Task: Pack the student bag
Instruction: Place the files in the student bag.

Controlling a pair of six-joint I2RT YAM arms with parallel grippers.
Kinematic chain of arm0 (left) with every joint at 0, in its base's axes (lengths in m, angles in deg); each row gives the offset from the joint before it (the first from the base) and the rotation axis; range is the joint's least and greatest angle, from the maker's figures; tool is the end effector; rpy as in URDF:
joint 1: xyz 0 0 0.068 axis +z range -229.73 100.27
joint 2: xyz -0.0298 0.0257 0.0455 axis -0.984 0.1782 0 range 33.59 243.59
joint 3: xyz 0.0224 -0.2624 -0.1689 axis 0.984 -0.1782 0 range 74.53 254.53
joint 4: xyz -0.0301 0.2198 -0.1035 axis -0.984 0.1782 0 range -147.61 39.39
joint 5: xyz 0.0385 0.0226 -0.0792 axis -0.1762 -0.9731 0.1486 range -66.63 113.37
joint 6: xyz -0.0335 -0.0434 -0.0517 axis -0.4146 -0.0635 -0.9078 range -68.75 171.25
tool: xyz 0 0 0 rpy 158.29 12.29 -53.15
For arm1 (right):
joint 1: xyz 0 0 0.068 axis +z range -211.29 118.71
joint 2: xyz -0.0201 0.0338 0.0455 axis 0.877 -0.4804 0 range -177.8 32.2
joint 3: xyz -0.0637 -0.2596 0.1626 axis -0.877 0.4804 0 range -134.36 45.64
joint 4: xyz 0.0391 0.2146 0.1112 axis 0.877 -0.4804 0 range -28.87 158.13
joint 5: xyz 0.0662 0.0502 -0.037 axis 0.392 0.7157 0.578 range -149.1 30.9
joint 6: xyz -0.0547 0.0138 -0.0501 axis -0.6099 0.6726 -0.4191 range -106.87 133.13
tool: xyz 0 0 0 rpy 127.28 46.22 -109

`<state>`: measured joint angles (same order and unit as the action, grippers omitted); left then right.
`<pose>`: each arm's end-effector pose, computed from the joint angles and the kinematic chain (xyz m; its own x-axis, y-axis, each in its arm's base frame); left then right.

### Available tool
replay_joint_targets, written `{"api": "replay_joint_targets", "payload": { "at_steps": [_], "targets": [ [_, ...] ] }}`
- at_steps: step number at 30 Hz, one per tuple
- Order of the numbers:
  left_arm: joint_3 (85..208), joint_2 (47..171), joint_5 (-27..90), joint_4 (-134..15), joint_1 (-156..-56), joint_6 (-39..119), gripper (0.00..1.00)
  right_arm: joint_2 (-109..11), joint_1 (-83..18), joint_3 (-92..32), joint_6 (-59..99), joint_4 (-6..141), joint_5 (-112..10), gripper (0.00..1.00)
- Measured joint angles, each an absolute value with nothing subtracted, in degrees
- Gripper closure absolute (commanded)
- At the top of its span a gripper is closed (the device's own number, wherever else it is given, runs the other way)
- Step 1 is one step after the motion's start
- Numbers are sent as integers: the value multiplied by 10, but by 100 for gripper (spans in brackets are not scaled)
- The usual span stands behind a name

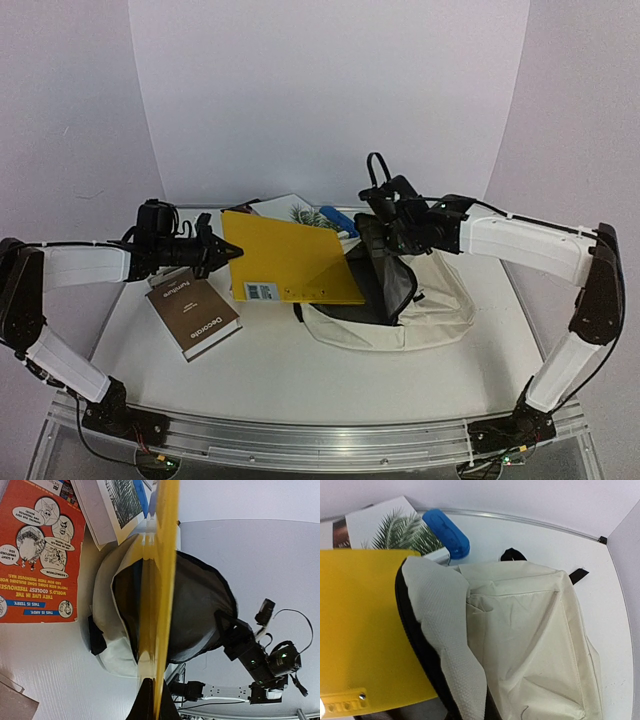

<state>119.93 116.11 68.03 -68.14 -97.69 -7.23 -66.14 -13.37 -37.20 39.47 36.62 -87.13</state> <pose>0.2756 -0.1363 0.2736 -0.9193 -0.3395 -0.1993 0.0643 0.3700 -0.9268 0.2823 0.2678 0.3174 -0.6347 -0.1186 -0.7636 -0.1772 0.9842 -0.0056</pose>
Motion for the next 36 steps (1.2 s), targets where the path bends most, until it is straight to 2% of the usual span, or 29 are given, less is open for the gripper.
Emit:
{"api": "replay_joint_targets", "payload": {
  "at_steps": [6, 20, 36],
  "targets": [
    [1196, 1162, 654, -719, -1025, -123, 100, -610, -134, -379, 420, 368, -867, 100],
    [1164, 1184, 620, -852, -1079, -265, 100, -606, -135, -359, 447, 390, -880, 100],
    [1184, 1184, 642, -837, -1104, -281, 100, -608, -138, -359, 452, 404, -930, 100]
  ]
}}
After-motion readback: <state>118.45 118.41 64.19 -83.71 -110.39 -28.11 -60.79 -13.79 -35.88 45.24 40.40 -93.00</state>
